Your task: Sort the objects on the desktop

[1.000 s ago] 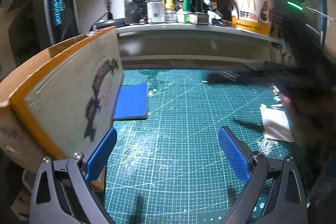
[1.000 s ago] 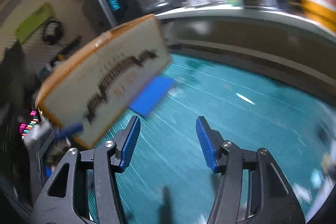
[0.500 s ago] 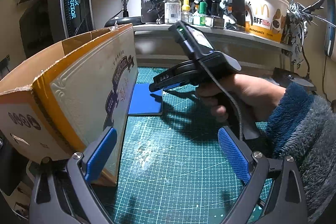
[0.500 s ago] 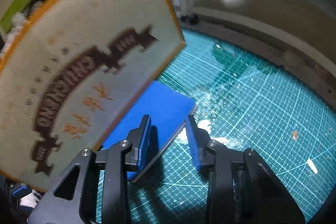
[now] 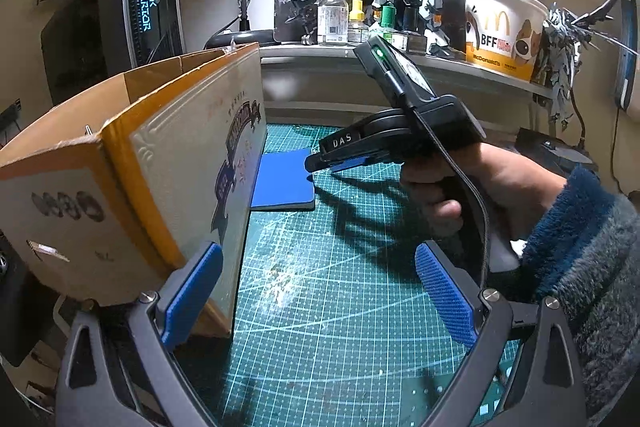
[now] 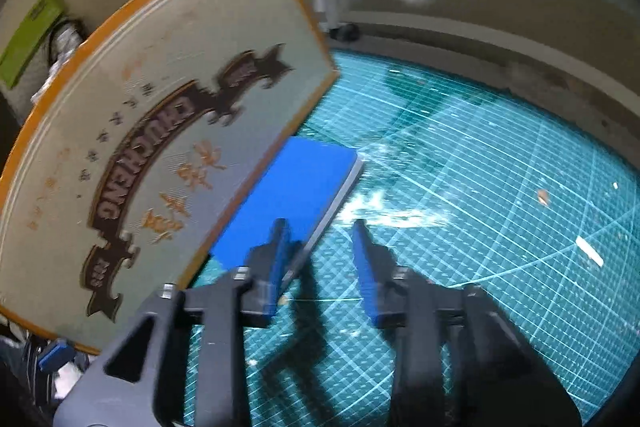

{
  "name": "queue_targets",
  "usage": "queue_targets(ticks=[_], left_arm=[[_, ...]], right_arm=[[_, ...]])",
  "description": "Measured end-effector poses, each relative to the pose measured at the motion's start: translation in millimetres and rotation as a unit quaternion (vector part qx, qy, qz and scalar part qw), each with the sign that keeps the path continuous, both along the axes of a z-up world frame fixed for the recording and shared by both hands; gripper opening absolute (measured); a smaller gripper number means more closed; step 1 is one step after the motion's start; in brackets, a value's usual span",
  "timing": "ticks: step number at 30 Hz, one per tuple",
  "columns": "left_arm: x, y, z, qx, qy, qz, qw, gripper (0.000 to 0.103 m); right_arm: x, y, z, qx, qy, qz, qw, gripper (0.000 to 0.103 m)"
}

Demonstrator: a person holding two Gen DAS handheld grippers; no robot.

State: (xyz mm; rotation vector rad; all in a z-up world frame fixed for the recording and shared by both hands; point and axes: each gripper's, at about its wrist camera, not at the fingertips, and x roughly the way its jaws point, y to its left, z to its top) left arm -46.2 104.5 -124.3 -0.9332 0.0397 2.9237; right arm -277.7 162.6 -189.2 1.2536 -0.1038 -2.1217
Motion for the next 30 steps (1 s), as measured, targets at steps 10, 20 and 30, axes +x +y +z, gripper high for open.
queue_targets(ticks=[10,20,30], left_arm=[[2,-4,6,0.007,0.006,0.005,0.9999,0.098],[10,2,3,0.001,0.007,-0.008,0.9999,0.098],[42,-14,-7,0.001,0.009,-0.023,0.9997,0.098]], right_arm=[[-29,-40,-4,0.048,0.060,0.053,0.996,0.051],[-14,2,1,-0.028,0.019,0.032,0.999,0.008],[106,1,23,0.017,0.033,0.152,0.988,0.009]])
